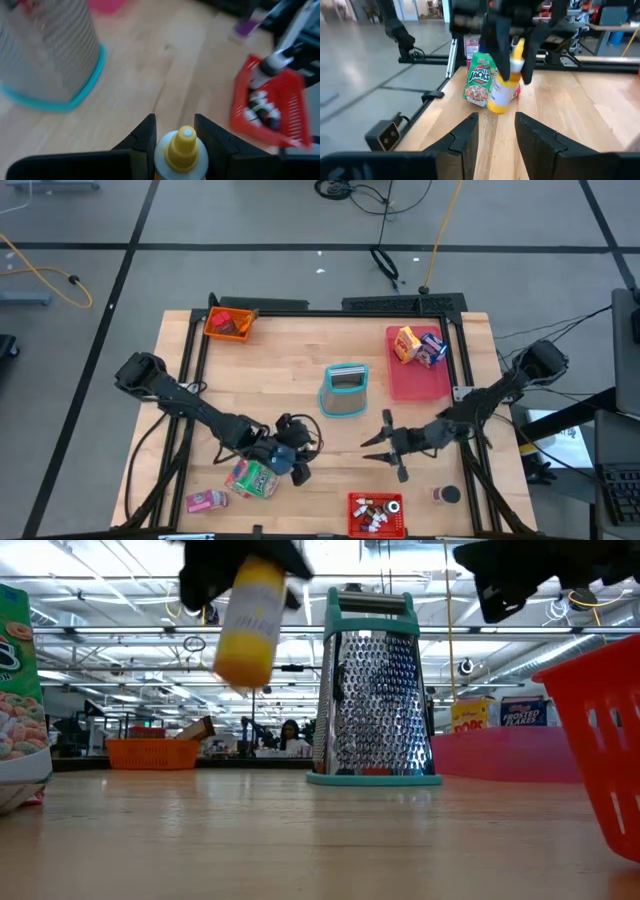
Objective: Pick & Place Kitchen Items
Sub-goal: Put the big yellow food coloring bottle into the red bin
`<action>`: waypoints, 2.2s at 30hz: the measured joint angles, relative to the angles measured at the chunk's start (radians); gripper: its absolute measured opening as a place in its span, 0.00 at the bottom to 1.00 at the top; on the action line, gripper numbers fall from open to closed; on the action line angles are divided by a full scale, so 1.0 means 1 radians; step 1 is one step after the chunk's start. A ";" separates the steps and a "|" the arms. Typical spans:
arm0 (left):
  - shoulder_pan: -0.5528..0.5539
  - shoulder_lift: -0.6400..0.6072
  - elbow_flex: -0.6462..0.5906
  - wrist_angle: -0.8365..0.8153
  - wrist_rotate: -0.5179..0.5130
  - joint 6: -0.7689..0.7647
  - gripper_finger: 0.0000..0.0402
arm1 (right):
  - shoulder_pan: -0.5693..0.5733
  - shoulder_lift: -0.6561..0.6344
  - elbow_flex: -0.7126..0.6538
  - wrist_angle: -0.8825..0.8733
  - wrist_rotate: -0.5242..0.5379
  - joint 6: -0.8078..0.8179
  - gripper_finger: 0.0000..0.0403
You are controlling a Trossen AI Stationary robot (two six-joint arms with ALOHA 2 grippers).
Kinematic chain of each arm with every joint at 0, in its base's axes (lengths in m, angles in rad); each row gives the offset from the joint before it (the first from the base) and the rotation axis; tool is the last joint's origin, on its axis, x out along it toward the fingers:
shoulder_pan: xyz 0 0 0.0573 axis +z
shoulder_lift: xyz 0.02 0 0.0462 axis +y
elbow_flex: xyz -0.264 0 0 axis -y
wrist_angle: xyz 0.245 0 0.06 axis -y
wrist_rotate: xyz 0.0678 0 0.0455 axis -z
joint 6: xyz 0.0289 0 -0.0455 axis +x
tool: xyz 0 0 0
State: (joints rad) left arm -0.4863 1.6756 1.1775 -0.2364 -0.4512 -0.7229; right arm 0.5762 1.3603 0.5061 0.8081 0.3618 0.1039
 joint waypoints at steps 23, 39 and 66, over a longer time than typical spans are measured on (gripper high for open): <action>0.008 0.290 0.473 -0.046 0.013 0.297 0.24 | -0.001 0.123 0.103 0.006 -0.080 0.015 0.40; 0.028 0.314 0.506 0.035 0.000 0.356 0.24 | 0.002 0.148 0.103 0.063 -0.078 0.032 0.55; 0.035 0.342 0.506 0.028 0.006 0.384 0.45 | -0.001 0.178 0.102 0.119 -0.195 0.050 0.21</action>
State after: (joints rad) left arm -0.4517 2.0178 1.6836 -0.2083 -0.4449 -0.3390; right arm 0.5755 1.5387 0.6079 0.9269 0.1664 0.1543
